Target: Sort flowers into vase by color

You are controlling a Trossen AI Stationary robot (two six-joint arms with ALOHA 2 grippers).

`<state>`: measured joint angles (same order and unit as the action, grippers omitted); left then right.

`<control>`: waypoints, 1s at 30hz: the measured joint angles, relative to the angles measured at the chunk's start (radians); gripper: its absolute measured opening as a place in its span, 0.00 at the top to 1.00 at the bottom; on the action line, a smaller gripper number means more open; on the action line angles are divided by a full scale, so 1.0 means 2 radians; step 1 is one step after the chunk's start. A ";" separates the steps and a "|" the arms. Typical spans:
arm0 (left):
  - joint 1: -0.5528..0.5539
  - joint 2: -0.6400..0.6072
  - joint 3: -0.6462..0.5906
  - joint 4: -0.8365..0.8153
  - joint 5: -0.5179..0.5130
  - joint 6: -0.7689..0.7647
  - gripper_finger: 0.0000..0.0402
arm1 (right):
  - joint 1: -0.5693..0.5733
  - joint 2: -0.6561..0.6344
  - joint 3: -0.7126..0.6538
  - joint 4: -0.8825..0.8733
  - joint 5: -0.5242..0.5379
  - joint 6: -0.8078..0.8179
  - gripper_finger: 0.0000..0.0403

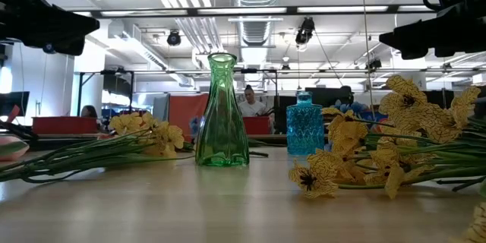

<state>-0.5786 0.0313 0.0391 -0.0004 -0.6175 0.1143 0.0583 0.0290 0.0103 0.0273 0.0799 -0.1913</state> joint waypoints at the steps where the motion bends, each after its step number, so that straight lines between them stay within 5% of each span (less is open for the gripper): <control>1: 0.000 0.000 0.000 0.000 0.000 0.000 1.00 | 0.000 0.000 0.000 0.000 0.000 0.000 0.50; 5: 0.000 0.000 0.000 0.000 0.000 0.000 1.00 | -0.004 0.010 0.000 0.005 0.000 0.000 0.50; 17: 0.000 0.000 0.000 0.000 0.000 0.000 1.00 | -0.013 0.191 0.000 0.016 0.001 0.000 0.50; 30: 0.000 0.000 0.000 0.000 0.000 0.000 1.00 | -0.013 0.235 0.000 0.030 0.000 0.000 0.50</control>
<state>-0.5785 0.0315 0.0391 -0.0006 -0.6174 0.1143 0.0319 0.4988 0.0101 0.0882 0.0800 -0.1911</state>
